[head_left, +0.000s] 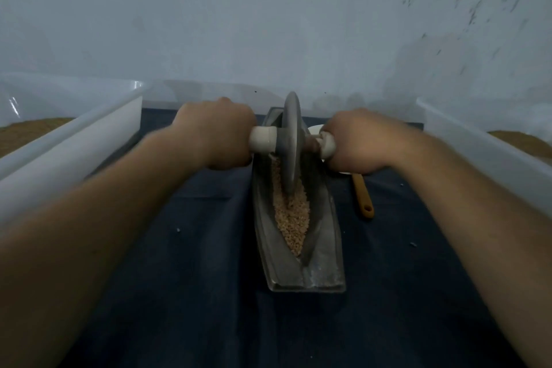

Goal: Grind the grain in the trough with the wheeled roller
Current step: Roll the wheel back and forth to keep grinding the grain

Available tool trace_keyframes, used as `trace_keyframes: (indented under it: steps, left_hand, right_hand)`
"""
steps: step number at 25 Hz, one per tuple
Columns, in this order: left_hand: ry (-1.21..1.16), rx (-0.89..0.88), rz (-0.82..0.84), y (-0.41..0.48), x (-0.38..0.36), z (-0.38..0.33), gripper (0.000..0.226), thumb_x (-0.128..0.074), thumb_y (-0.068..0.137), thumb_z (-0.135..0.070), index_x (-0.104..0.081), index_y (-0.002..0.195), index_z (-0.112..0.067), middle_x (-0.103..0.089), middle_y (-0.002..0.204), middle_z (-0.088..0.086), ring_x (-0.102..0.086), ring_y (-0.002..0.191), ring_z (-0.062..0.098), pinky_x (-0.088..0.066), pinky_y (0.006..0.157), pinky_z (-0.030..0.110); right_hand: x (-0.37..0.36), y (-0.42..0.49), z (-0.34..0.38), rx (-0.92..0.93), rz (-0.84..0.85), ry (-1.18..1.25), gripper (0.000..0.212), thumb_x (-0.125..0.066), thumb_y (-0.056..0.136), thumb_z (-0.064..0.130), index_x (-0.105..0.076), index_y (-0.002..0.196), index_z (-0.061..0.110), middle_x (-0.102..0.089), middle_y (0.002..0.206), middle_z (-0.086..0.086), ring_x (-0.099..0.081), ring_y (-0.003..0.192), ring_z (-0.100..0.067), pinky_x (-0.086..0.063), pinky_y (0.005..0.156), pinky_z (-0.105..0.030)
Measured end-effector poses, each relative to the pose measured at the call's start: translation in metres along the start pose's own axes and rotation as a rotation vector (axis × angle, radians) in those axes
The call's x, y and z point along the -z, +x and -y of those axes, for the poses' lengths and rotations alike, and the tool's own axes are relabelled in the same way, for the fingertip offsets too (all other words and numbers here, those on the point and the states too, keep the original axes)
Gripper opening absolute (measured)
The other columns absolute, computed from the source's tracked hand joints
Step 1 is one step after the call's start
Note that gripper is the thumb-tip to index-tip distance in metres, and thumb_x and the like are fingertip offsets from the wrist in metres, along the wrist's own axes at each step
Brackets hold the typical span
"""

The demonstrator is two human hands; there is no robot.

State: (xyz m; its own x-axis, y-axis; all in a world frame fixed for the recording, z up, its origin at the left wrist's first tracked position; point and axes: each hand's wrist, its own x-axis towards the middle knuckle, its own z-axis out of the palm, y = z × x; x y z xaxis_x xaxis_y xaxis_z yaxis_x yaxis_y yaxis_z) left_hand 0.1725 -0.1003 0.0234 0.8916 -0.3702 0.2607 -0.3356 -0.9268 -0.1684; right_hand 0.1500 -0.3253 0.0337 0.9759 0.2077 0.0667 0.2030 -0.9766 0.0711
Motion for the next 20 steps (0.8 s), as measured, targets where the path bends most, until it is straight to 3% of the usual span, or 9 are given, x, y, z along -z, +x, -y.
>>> trace_keyframes:
  steps: [2,4,6,8,10,12,17,18,20]
  left_hand:
    - [0.151,0.029,-0.359,-0.002,-0.015,-0.009,0.014,-0.060,0.087,-0.033,-0.050,0.082,-0.025,-0.061,0.079,0.003,-0.062,0.073,0.031,-0.032,0.056,0.032]
    - [0.125,0.064,-0.393,-0.003,-0.017,-0.008,0.013,-0.060,0.087,-0.032,-0.052,0.082,-0.024,-0.060,0.079,0.003,-0.061,0.073,0.031,-0.033,0.056,0.032]
    - [-0.026,0.027,-0.080,-0.001,-0.003,0.000,0.016,-0.068,0.081,-0.036,-0.057,0.077,-0.025,-0.060,0.073,0.000,-0.062,0.071,0.025,-0.041,0.058,0.029]
    - [-0.175,-0.069,0.370,-0.001,0.014,0.005,0.022,-0.076,0.072,-0.032,-0.062,0.064,-0.017,-0.062,0.054,-0.003,-0.060,0.051,0.014,-0.042,0.047,0.018]
    - [-0.240,-0.092,0.589,-0.004,0.024,0.006,0.021,-0.077,0.069,-0.025,-0.064,0.058,-0.013,-0.061,0.045,-0.001,-0.055,0.038,0.011,-0.039,0.039,0.016]
    - [-0.186,-0.063,0.483,-0.004,0.020,0.004,0.023,-0.076,0.071,-0.028,-0.063,0.059,-0.014,-0.060,0.045,-0.002,-0.057,0.042,0.014,-0.044,0.044,0.022]
    - [0.186,0.068,-0.386,-0.005,-0.017,-0.012,0.010,-0.061,0.087,-0.030,-0.054,0.081,-0.026,-0.054,0.071,-0.001,-0.048,0.062,0.024,-0.029,0.053,0.031]
    - [0.179,0.079,-0.431,-0.006,-0.018,-0.014,0.010,-0.061,0.087,-0.028,-0.053,0.081,-0.025,-0.056,0.073,0.000,-0.048,0.062,0.024,-0.028,0.053,0.031]
    - [0.068,0.054,-0.254,-0.003,-0.012,-0.007,0.008,-0.064,0.084,-0.031,-0.058,0.084,-0.027,-0.059,0.077,0.000,-0.057,0.069,0.025,-0.037,0.057,0.032]
  right_hand:
    - [-0.015,0.006,-0.001,-0.045,-0.260,-0.040,0.014,-0.064,0.084,0.030,-0.054,0.074,0.026,-0.060,0.074,0.003,-0.058,0.069,-0.019,-0.045,0.055,-0.029]
    - [-0.014,0.008,-0.002,-0.043,-0.256,-0.043,0.014,-0.065,0.083,0.028,-0.055,0.074,0.026,-0.060,0.074,0.003,-0.058,0.068,-0.018,-0.044,0.056,-0.028]
    - [0.002,0.003,-0.003,0.002,0.039,0.023,0.014,-0.072,0.077,0.028,-0.059,0.073,0.023,-0.065,0.070,0.000,-0.063,0.063,-0.018,-0.047,0.054,-0.028]
    - [0.022,-0.008,-0.001,0.034,0.376,0.067,0.016,-0.077,0.070,0.030,-0.065,0.070,0.020,-0.069,0.060,0.000,-0.065,0.053,-0.015,-0.046,0.048,-0.024]
    - [0.032,-0.016,-0.001,0.055,0.508,0.050,0.019,-0.078,0.068,0.033,-0.066,0.066,0.019,-0.068,0.056,0.001,-0.063,0.047,-0.011,-0.044,0.044,-0.020]
    - [0.026,-0.014,0.000,0.054,0.426,0.041,0.017,-0.076,0.071,0.031,-0.065,0.067,0.019,-0.067,0.055,0.002,-0.063,0.048,-0.011,-0.043,0.043,-0.021]
    - [-0.016,0.006,0.001,-0.035,-0.301,-0.057,0.011,-0.061,0.087,0.029,-0.056,0.078,0.025,-0.059,0.076,0.001,-0.059,0.072,-0.022,-0.043,0.055,-0.029]
    - [-0.017,0.007,0.002,-0.040,-0.326,-0.059,0.009,-0.061,0.087,0.028,-0.056,0.080,0.025,-0.059,0.076,0.001,-0.059,0.072,-0.022,-0.042,0.055,-0.029]
    - [-0.005,0.006,-0.001,-0.012,-0.090,-0.006,0.010,-0.068,0.081,0.027,-0.059,0.080,0.022,-0.063,0.074,0.000,-0.062,0.069,-0.021,-0.045,0.056,-0.028]
